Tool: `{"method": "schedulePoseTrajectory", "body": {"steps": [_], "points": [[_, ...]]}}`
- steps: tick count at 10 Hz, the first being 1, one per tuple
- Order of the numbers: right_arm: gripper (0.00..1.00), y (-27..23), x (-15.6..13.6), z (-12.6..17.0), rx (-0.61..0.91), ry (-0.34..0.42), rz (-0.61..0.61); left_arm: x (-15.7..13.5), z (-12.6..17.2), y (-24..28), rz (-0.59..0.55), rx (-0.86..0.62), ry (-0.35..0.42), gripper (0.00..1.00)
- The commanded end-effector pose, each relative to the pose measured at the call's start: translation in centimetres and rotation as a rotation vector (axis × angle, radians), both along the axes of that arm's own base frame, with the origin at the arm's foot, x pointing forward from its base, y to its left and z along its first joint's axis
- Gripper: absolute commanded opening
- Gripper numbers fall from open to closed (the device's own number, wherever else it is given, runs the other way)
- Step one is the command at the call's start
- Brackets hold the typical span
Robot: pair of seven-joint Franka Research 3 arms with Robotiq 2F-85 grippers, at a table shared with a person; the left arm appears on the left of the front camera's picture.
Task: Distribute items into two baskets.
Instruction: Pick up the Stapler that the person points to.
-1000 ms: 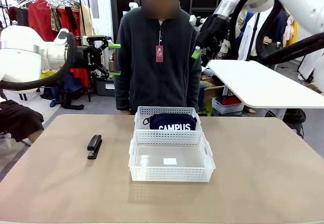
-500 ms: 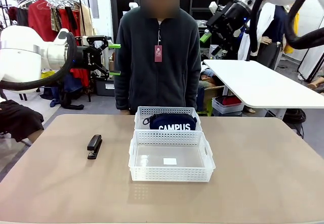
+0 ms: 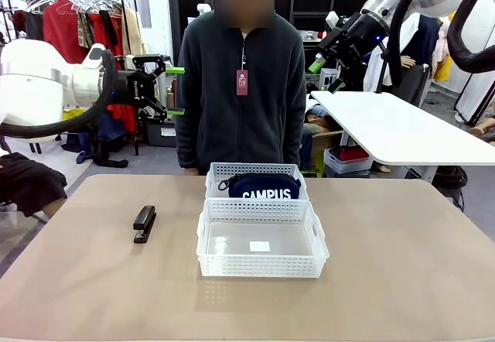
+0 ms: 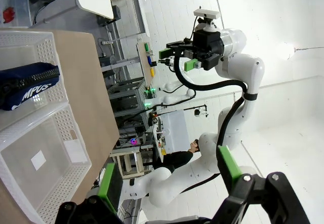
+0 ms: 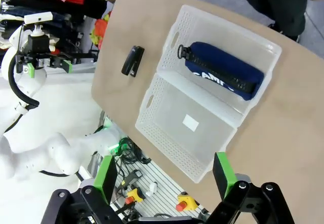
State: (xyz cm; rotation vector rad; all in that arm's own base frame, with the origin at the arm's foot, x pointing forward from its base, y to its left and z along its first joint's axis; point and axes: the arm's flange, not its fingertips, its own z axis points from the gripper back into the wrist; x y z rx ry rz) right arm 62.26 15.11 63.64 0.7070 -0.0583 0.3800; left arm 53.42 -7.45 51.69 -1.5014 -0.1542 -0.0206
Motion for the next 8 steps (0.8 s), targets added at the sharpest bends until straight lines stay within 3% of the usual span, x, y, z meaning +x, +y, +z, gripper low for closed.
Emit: {"method": "schedulePoseTrajectory", "body": {"steps": [1, 2, 4, 6, 8], "points": [[1.0, 0.0, 0.6, 0.8, 0.019, 0.007, 0.013, -0.1, 0.3, 0.1, 0.002, -0.002, -0.002, 1.0], [1.0, 0.0, 0.0, 0.0, 0.0, 0.0, 0.0, -0.1, 0.3, 0.1, 0.002, -0.002, -0.002, 1.0], [1.0, -3.5, -0.2, 0.3, 0.176, 0.165, -0.293, -0.1, 0.3, 0.1, 0.002, -0.002, -0.002, 1.0], [1.0, -6.4, -1.5, 1.0, 0.265, 0.166, -0.427, -0.1, 0.3, 0.1, 0.002, -0.002, -0.002, 1.0], [1.0, -8.7, -2.1, 1.4, 0.332, 0.19, -0.478, -0.1, 0.3, 0.1, 0.002, -0.002, -0.002, 1.0]]}}
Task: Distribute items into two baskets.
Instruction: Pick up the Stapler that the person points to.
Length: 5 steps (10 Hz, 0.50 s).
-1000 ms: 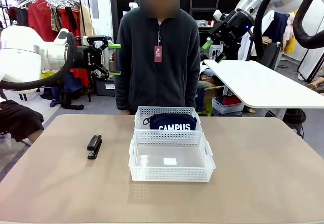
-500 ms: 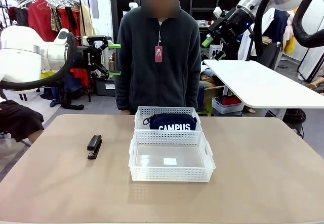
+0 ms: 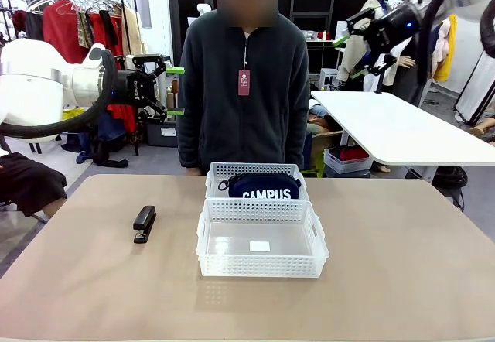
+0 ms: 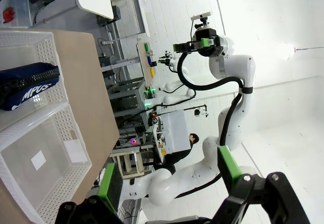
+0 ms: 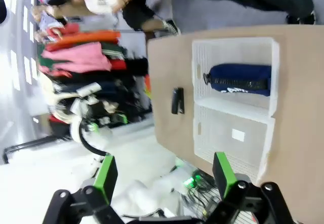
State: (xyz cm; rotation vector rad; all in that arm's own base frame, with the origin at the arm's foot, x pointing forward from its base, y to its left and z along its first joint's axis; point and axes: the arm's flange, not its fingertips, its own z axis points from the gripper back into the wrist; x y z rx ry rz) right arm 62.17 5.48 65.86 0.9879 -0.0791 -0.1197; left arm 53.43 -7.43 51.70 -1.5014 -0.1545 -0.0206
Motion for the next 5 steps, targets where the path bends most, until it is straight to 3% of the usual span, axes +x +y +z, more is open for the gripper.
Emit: {"method": "schedulePoseTrajectory", "body": {"steps": [1, 5], "points": [[1.0, 0.2, -2.3, -1.0, 0.056, -0.007, -0.06, -0.1, 0.3, 0.1, 0.002, -0.002, -0.001, 1.0], [1.0, -2.4, -2.3, -2.1, 0.156, -0.023, -0.09, -0.1, 0.3, 0.1, 0.002, -0.002, -0.001, 1.0]]}}
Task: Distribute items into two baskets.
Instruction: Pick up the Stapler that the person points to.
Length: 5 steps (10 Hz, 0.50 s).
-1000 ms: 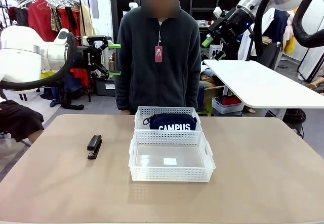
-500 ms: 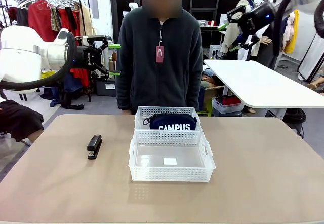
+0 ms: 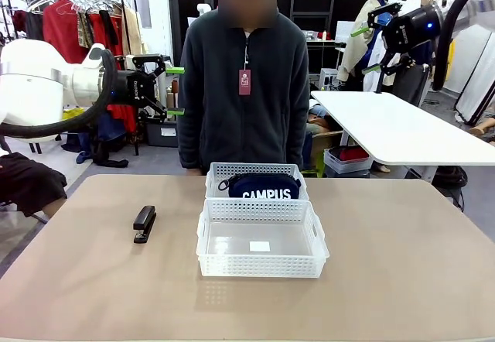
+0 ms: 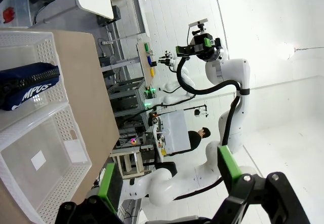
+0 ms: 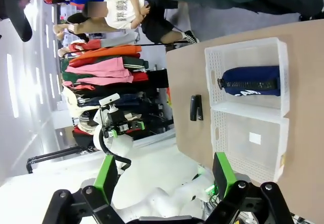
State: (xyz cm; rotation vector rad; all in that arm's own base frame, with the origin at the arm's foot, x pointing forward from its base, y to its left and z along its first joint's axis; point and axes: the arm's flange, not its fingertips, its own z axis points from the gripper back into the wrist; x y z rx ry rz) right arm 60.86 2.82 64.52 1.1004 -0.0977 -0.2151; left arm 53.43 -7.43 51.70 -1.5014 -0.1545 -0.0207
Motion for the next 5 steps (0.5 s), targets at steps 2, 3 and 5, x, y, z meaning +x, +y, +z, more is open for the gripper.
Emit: {"method": "schedulePoseTrajectory", "body": {"steps": [2, 3, 5], "points": [[1.0, -0.8, -1.1, -1.4, 0.099, -0.057, -0.029, -0.1, 0.3, 0.1, 0.002, -0.002, -0.001, 1.0], [1.0, -0.9, -1.5, -1.6, 0.109, -0.077, -0.046, -0.1, 0.3, 0.1, 0.002, -0.002, -0.001, 1.0], [1.0, -1.9, -2.2, -2.4, 0.138, -0.097, -0.05, -0.1, 0.3, 0.1, 0.002, -0.002, -0.001, 1.0]]}}
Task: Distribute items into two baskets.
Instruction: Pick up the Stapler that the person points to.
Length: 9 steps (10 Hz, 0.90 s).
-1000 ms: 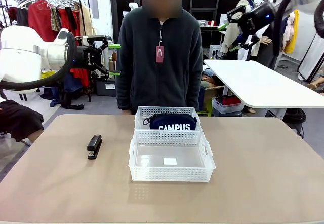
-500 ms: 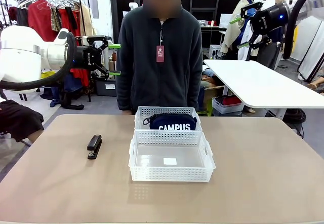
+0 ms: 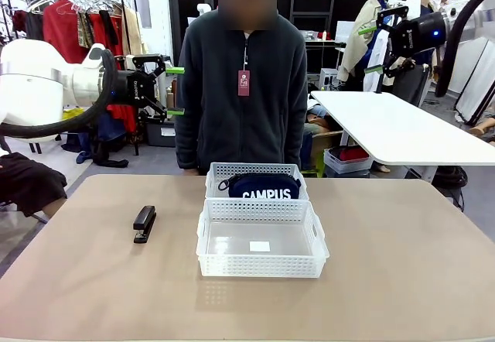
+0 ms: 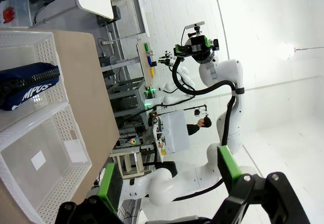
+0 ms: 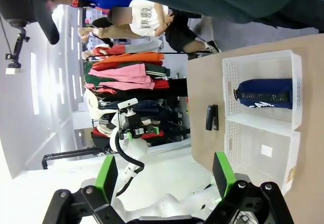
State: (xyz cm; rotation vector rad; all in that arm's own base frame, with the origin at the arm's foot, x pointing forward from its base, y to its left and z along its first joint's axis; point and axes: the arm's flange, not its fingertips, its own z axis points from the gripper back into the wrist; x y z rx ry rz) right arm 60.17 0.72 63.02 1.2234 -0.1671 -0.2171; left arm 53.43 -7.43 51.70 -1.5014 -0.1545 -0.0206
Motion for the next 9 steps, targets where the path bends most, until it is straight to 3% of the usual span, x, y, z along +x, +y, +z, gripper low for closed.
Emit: {"method": "schedulePoseTrajectory", "body": {"steps": [1, 5, 9], "points": [[1.0, -0.4, -2.2, -1.5, 0.023, -0.003, -0.04, -0.1, 0.3, 0.1, 0.002, -0.002, -0.001, 1.0], [1.0, -0.8, -8.2, -2.6, -0.005, -0.132, -0.167, -0.1, 0.3, 0.1, 0.002, -0.002, -0.001, 1.0], [1.0, 0.2, -9.0, -5.0, 0.196, -0.095, -0.205, -0.1, 0.3, 0.1, 0.002, -0.002, -0.001, 1.0]]}}
